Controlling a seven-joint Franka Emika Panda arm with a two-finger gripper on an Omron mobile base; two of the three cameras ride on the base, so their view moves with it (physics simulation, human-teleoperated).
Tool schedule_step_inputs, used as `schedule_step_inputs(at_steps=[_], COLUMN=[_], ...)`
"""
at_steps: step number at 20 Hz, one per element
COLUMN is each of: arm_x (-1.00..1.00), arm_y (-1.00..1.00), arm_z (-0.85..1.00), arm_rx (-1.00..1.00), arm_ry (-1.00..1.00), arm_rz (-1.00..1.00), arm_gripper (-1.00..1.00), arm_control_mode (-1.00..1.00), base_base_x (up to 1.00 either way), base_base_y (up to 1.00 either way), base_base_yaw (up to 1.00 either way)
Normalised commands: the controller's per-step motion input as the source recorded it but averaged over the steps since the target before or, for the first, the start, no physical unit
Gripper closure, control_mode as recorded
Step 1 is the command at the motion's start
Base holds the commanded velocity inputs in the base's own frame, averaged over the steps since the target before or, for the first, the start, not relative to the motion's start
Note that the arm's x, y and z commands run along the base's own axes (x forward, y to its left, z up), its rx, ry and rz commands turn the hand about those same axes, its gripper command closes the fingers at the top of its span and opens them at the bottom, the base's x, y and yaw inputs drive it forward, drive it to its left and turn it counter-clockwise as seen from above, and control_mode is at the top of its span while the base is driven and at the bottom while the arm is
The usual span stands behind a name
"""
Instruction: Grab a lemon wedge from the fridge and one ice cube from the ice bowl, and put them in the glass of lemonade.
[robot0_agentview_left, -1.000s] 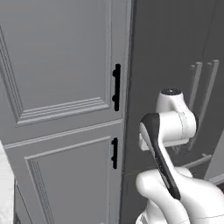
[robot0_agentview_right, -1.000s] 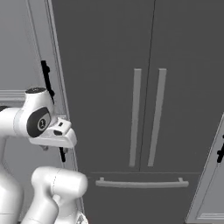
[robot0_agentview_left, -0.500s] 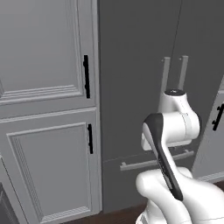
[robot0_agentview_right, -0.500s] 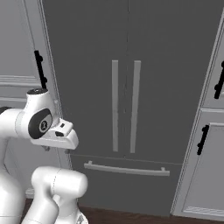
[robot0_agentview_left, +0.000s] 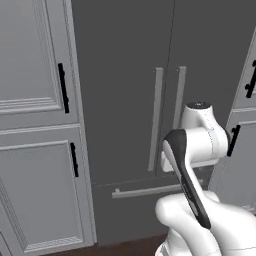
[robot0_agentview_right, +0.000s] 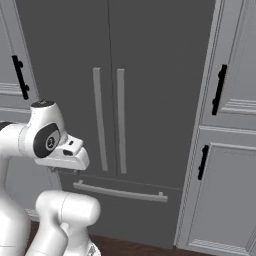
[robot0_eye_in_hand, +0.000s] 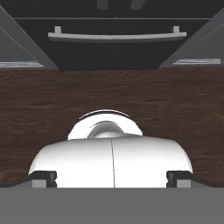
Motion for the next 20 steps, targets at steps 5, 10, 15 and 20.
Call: schedule_step_inputs(at_steps=[5,10,15,20], arm_x=[0.00,0.00,0.00,0.00], arm_y=[0.00,0.00,0.00,0.00], arm_z=[0.00,0.00,0.00,0.00], arm_rx=[0.00,0.00,0.00,0.00], arm_ry=[0.00,0.00,0.00,0.00], arm_rz=[0.00,0.00,0.00,0.00], arm_gripper=[-1.00,-1.00,-1.00,-1.00], arm_control_mode=[1.00,1.00,1.00,1.00], base_base_x=[-0.40,-0.49,0.03,0.09], base_base_y=[-0.12,-0.16,-0.33,-0.44], base_base_yaw=[0.00,-0.02,-0.06,-0.11])
